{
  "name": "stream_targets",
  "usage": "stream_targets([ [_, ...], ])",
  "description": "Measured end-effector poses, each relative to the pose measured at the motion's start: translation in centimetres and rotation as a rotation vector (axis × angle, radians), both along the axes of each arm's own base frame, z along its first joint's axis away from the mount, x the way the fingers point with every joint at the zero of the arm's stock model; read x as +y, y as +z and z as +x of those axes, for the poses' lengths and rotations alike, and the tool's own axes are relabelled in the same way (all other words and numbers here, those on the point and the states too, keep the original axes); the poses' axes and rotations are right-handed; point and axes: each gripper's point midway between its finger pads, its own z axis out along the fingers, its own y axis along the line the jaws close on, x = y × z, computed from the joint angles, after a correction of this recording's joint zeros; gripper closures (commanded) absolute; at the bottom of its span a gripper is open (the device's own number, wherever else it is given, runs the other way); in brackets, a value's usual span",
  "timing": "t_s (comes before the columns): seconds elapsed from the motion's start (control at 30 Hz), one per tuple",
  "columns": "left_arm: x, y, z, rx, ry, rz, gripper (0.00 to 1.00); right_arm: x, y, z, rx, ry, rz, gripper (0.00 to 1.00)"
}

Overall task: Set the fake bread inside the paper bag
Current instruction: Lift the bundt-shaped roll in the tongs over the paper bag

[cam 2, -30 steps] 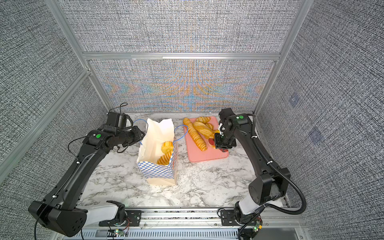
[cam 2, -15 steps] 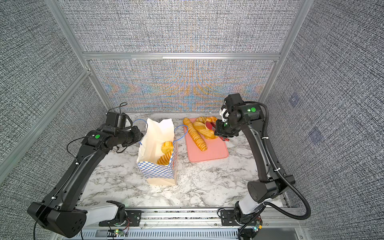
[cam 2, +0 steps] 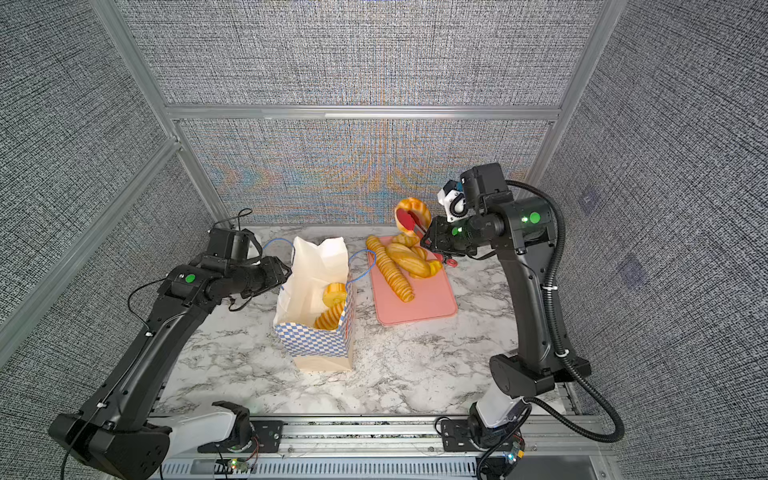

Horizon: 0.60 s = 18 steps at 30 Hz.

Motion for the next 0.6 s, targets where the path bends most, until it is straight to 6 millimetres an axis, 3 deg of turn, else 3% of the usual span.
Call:
stream_targets([
  [0.6, -0.6, -1.5, -0.5, 0.051, -0.036, 0.004, 0.88, 9.8, 5.7, -4.9, -0.141, 0.354, 0.245, 0.67],
])
